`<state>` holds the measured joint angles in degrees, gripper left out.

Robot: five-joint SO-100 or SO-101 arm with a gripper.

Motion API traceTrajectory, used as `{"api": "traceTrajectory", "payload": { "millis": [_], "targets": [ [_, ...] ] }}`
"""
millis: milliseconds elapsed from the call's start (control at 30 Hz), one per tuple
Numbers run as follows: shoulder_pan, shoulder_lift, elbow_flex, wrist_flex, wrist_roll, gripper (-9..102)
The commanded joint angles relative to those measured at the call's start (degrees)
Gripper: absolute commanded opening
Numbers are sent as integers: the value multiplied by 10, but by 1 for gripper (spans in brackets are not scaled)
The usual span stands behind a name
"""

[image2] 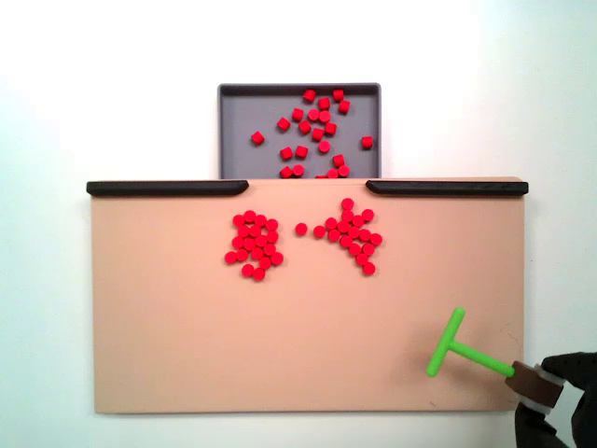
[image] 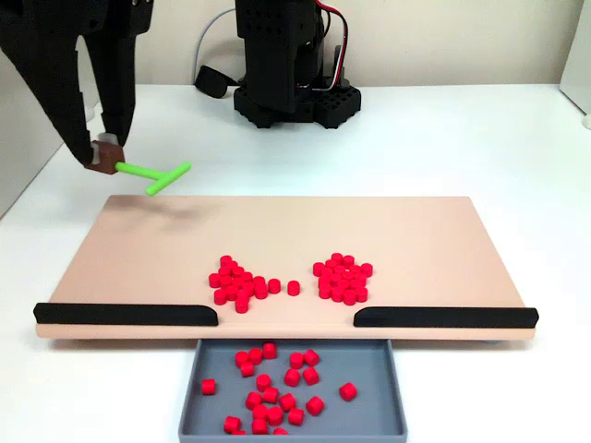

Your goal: Push granules from right to the grey container

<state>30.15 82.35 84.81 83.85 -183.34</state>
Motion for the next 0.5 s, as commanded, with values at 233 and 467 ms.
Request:
{"api": "traceTrajectory", "payload": {
  "millis": [233,467],
  "targets": [
    [-17,-73,-122,1,-211,0],
    [-24,-111,-168,2,-245,0]
  ]
}}
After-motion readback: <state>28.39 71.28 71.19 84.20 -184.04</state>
